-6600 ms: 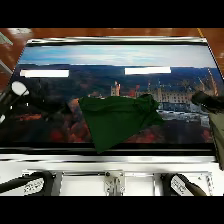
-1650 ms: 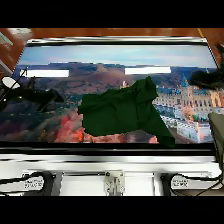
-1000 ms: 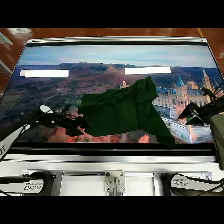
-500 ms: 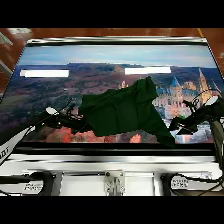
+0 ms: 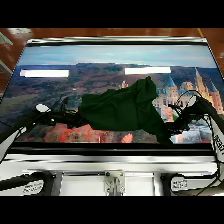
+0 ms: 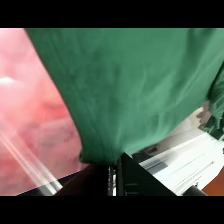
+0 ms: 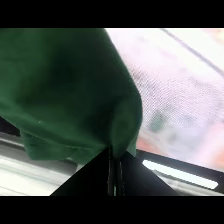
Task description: Fold the shirts.
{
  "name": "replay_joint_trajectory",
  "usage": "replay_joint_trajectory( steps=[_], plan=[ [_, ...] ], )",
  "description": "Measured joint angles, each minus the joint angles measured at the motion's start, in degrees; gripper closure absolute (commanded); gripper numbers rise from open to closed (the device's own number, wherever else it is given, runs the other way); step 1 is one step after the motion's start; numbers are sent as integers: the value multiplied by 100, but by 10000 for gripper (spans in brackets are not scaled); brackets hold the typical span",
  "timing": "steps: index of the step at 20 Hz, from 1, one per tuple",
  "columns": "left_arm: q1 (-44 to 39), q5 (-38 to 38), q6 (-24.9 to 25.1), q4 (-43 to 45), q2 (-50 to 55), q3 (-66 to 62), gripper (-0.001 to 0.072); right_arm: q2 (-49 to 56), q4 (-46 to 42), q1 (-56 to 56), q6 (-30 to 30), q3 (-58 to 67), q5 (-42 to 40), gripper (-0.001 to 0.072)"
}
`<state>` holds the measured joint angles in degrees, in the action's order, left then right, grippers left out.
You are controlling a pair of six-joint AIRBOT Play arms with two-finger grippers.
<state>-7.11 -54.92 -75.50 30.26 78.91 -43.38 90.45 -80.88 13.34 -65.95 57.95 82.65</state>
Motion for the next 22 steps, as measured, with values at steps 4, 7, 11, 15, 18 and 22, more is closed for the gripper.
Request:
replay_joint_trajectory(
  steps=[4, 7, 11, 15, 18, 22],
  plan=[
    [269, -83, 229, 72, -728, -715, 676, -575, 1117, 13, 155, 684, 151, 648],
    [619, -149, 295, 184, -1635, -1956, 675, -1510, 2509, 229, 391, 1768, 0, 648],
    [1226, -76, 334, 260, -2758, -4107, 675, -2951, 3331, 546, 199, 3320, -1152, 648],
    [1504, -9, 284, 654, -3569, -5648, 675, -4153, 3213, 651, -170, 4103, -2197, 648],
    [1572, -199, -70, 1228, -3956, -6081, 675, -4811, 2603, 678, -503, 4301, -2531, 648],
    [1600, -815, -498, 1650, -4068, -6260, 675, -5241, 1974, 691, -767, 4385, -2682, 648]
  ],
)
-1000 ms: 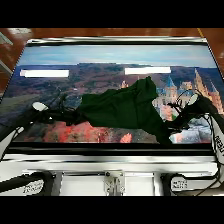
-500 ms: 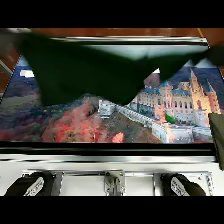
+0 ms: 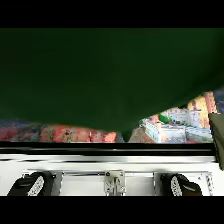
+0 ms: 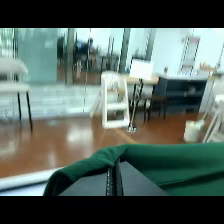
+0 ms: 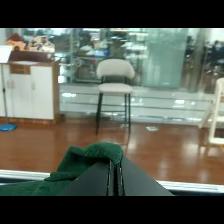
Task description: Fold the shirts.
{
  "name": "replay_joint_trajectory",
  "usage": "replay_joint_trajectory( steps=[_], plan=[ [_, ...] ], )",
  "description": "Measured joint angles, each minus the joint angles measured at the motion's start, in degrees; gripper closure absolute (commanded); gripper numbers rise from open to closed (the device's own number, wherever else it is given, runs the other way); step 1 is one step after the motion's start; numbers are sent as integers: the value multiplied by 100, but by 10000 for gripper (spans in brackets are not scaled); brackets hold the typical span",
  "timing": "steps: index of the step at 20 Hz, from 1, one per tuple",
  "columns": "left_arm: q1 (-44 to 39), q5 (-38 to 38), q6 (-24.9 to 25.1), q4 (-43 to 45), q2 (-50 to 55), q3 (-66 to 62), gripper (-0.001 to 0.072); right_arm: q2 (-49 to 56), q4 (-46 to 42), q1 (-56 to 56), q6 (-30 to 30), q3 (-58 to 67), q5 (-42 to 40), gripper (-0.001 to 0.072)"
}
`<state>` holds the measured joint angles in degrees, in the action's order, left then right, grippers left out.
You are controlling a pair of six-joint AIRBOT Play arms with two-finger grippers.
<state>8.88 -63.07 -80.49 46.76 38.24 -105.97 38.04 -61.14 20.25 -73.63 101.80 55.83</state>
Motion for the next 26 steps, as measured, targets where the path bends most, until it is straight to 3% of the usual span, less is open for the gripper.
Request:
replay_joint_trajectory(
  steps=[5, 10, 15, 20, 23, 24, 25, 26],
  plan=[
    [7, -684, -446, 188, 107, 452, 675, 264, -225, 0, -98, 26, -52, 649],
    [4, -813, -592, 474, 264, 2131, 675, 1609, -157, -177, -81, 26, 487, 649],
    [4, -74, -704, 898, 1224, 3893, 674, 3851, -503, -1154, -72, 26, 138, 648],
    [9, 881, -765, 966, 2806, 4339, 672, 5788, -826, -2116, -225, 26, -1113, 647],
    [7, 1375, -782, 800, 3617, 4406, 672, 6465, -870, -2426, -275, 26, -1290, 636],
    [7, 1462, -785, 704, 3823, 4417, 671, 6627, -870, -2492, -306, 26, -1257, 527],
    [4, 1530, -785, 584, 4015, 4428, 655, 6741, -866, -2531, -337, 26, -1193, 138],
    [4, 1558, -787, 479, 4148, 4433, 566, 6793, -859, -2546, -361, 28, -1165, 24]
  ],
)
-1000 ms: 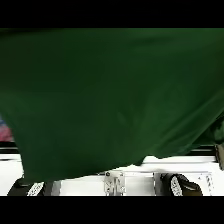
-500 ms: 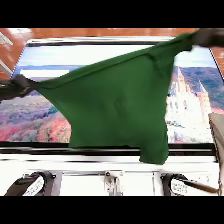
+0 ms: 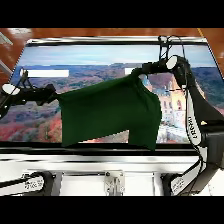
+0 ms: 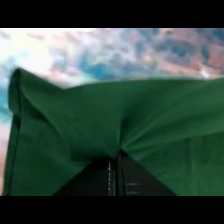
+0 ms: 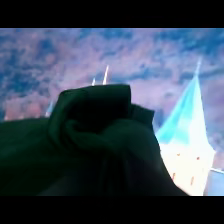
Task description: Fold the shirts.
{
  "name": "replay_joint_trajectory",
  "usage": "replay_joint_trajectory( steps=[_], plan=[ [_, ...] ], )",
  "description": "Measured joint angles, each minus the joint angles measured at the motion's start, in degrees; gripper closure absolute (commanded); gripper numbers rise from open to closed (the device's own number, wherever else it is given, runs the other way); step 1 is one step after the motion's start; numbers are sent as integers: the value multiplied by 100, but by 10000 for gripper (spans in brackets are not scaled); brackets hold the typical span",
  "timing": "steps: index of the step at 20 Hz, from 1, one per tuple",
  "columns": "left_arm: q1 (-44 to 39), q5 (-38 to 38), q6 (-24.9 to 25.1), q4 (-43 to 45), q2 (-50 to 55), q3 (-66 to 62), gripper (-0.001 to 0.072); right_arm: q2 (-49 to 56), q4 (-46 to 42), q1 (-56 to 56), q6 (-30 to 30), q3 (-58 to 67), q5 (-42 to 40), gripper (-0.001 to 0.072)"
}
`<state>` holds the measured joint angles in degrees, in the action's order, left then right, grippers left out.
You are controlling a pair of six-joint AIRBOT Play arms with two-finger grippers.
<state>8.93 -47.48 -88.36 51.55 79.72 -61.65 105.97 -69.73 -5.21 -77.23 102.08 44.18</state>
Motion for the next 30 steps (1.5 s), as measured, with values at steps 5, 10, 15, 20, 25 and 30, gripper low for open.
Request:
replay_joint_trajectory(
  steps=[5, 10, 15, 20, 25, 30],
  plan=[
    [308, -798, 7, -96, 291, -140, 120, -361, -560, 345, -17, 4, 933, 24],
    [1185, -2863, 186, 1456, -116, 391, 95, -859, -911, 1893, 87, -140, 3545, 25],
    [1757, -2859, 737, 1270, -949, 2308, 95, -1217, 262, 3407, -98, -1355, 4883, 24],
    [1797, -2282, 1023, 551, -1121, 3421, 98, -1318, 874, 3740, -114, -1993, 4822, 25],
    [1462, -1705, 1088, -142, -1152, 3676, 295, -1333, 922, 3532, -63, -2122, 4472, 25],
    [988, -1217, 1128, -485, -1150, 3731, 672, -1335, 527, 3126, -13, -2334, 4203, 24]
  ],
)
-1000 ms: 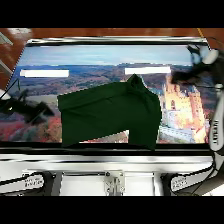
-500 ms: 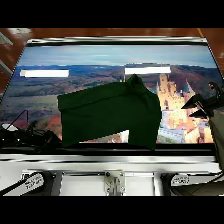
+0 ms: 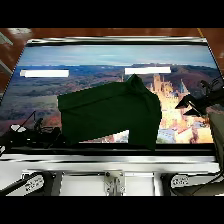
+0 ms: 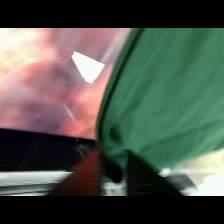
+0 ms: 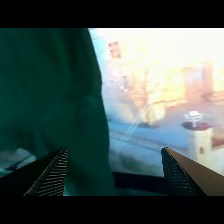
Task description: Fold the shirts.
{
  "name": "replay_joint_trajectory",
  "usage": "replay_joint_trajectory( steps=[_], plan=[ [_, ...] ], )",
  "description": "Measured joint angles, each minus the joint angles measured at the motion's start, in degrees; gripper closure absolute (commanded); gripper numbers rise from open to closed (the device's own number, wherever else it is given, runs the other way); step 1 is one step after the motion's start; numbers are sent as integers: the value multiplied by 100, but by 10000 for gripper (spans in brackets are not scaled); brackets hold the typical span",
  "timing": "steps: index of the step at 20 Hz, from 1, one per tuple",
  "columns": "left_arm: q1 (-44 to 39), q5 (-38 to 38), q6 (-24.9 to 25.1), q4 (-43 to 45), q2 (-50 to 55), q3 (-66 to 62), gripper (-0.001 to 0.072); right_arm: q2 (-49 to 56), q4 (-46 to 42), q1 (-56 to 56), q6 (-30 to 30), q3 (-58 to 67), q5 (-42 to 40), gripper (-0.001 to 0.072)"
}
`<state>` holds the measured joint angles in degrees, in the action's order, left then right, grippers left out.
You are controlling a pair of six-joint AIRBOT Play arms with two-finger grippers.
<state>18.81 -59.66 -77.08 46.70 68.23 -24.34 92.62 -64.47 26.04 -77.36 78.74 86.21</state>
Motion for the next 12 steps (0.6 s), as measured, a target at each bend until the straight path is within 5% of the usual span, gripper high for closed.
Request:
replay_joint_trajectory(
  steps=[8, 11, 12],
  plan=[
    [-186, 57, 129, -153, -170, -140, 673, 350, 636, -710, 223, -1257, -1292, 51],
    [-199, -7, 144, -164, -269, -310, 674, 584, 1062, -901, 295, -1368, -1790, 556],
    [-199, -20, 149, -164, -306, -382, 675, 627, 1110, -953, 295, -1384, -1952, 646]
  ],
)
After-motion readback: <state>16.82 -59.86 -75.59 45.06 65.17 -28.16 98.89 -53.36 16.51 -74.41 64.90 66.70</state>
